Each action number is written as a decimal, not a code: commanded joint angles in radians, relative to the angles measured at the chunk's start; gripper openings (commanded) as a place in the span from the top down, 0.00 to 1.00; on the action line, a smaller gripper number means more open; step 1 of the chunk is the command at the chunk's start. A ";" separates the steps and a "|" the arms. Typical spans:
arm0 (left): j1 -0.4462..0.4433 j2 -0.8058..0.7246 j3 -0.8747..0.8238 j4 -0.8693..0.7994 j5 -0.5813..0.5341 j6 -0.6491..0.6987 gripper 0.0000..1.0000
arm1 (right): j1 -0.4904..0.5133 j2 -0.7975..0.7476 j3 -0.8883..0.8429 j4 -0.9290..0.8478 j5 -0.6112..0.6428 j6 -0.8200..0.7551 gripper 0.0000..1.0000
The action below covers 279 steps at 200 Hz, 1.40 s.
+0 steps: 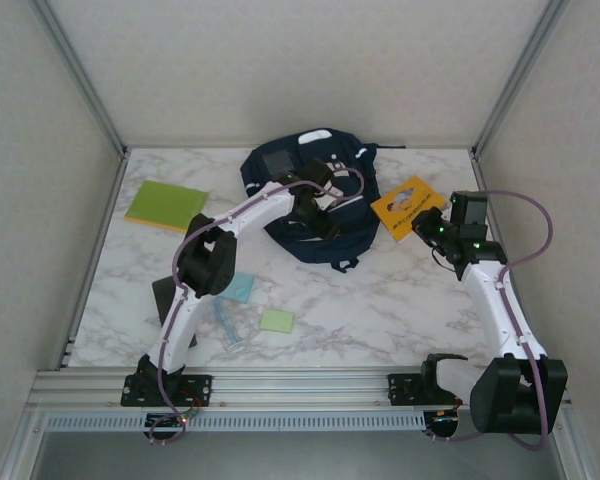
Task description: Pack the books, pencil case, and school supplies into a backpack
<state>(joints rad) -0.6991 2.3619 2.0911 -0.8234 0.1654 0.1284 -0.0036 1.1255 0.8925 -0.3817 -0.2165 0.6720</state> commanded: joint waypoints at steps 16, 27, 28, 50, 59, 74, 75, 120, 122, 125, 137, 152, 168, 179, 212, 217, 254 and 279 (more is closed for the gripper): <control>-0.020 0.094 0.028 -0.078 -0.181 0.024 0.28 | -0.007 -0.015 -0.003 0.079 -0.038 -0.012 1.00; -0.020 0.126 0.040 -0.088 -0.230 0.018 0.32 | -0.006 -0.020 -0.004 0.076 -0.040 -0.012 1.00; -0.020 0.130 0.042 -0.089 -0.235 0.018 0.32 | -0.006 -0.021 -0.004 0.075 -0.040 -0.011 1.00; -0.020 0.173 0.068 -0.113 -0.240 0.009 0.76 | -0.007 -0.041 -0.007 0.068 -0.040 -0.011 1.00; -0.020 0.172 0.072 -0.117 -0.214 0.004 0.90 | -0.007 -0.052 -0.007 0.064 -0.036 -0.013 1.00; -0.019 0.135 0.070 -0.112 -0.154 -0.010 1.00 | -0.007 -0.073 -0.001 0.048 -0.016 -0.021 1.00; -0.019 0.133 0.071 -0.110 -0.149 -0.012 1.00 | -0.007 -0.076 0.000 0.046 -0.014 -0.022 1.00; 0.035 -0.044 0.185 -0.101 0.056 -0.169 1.00 | -0.022 -0.165 0.040 -0.048 0.154 -0.056 1.00; 0.038 -0.048 0.192 -0.103 0.062 -0.177 1.00 | -0.023 -0.168 0.041 -0.048 0.155 -0.057 1.00; 0.044 -0.053 0.208 -0.105 0.067 -0.186 1.00 | -0.023 -0.171 0.041 -0.048 0.153 -0.057 1.00; 0.060 -0.064 0.265 -0.121 0.087 -0.218 1.00 | -0.023 -0.177 0.036 -0.046 0.132 -0.051 1.00; 0.072 -0.061 0.335 -0.144 0.113 -0.240 1.00 | -0.023 -0.167 0.034 -0.037 0.077 -0.038 1.00; 0.085 -0.056 0.385 -0.150 0.166 -0.269 1.00 | -0.023 -0.148 0.021 0.002 -0.011 -0.008 1.00; 0.098 -0.050 0.418 -0.148 0.204 -0.296 1.00 | -0.024 -0.130 0.005 0.051 -0.079 0.036 1.00; 0.119 -0.043 0.469 -0.135 0.259 -0.338 1.00 | -0.011 -0.092 -0.036 0.198 -0.211 0.141 1.00; 0.119 -0.040 0.469 -0.133 0.259 -0.340 1.00 | -0.011 -0.095 -0.029 0.183 -0.203 0.136 1.00; 0.128 -0.036 0.467 -0.108 0.321 -0.376 1.00 | -0.010 -0.182 0.038 0.026 -0.086 0.044 1.00; 0.147 -0.027 0.494 -0.060 0.403 -0.432 1.00 | -0.010 -0.200 0.053 0.046 -0.151 0.079 1.00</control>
<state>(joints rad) -0.5785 2.3878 2.5114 -0.9985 0.4461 -0.2127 -0.0162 0.9703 0.8764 -0.4015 -0.3122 0.7475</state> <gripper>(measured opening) 0.043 0.094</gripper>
